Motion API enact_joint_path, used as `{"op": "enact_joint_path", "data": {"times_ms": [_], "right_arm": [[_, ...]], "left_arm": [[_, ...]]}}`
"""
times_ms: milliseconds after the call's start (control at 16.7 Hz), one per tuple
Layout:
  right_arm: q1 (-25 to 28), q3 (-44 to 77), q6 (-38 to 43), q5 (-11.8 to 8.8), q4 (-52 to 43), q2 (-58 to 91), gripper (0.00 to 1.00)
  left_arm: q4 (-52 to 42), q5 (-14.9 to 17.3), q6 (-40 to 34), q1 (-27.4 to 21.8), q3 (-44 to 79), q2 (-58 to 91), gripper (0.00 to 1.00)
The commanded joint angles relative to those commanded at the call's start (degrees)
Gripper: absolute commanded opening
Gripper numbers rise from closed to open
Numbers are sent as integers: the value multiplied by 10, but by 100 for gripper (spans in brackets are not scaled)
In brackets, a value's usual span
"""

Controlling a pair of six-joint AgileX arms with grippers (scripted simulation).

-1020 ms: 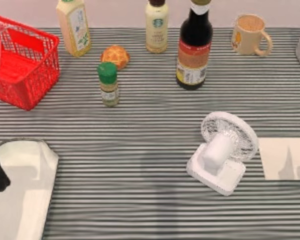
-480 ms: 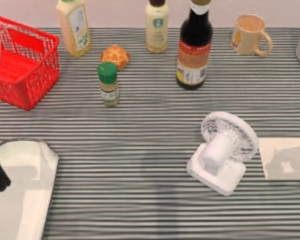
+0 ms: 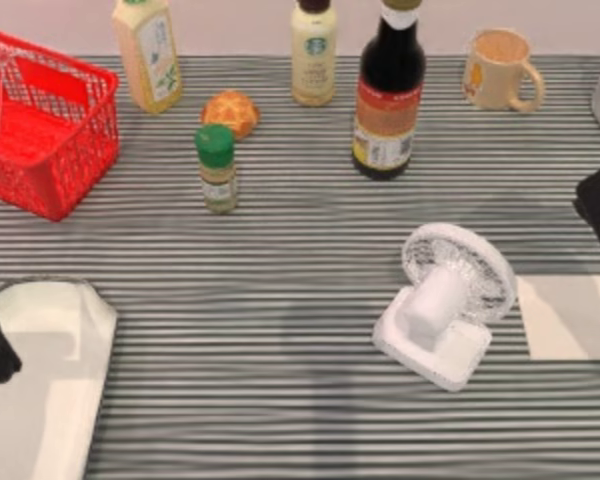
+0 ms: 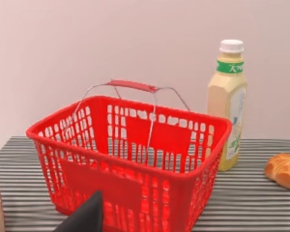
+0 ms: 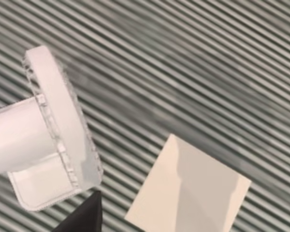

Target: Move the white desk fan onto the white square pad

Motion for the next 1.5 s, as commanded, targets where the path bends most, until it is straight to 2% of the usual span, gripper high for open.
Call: {"op": "enact_joint_path", "data": {"times_ms": [360, 720, 1140, 1500], "right_arm": [[77, 277, -63, -2, -198, 308, 100], [116, 409, -98, 3, -320, 468, 100], [116, 412, -99, 3, -323, 474, 100], [119, 319, -99, 3, -225, 480, 100]], "left_arm": [[0, 0, 0, 0, 0, 0, 100], [0, 0, 0, 0, 0, 0, 100], [0, 0, 0, 0, 0, 0, 100], [0, 0, 0, 0, 0, 0, 100]]}}
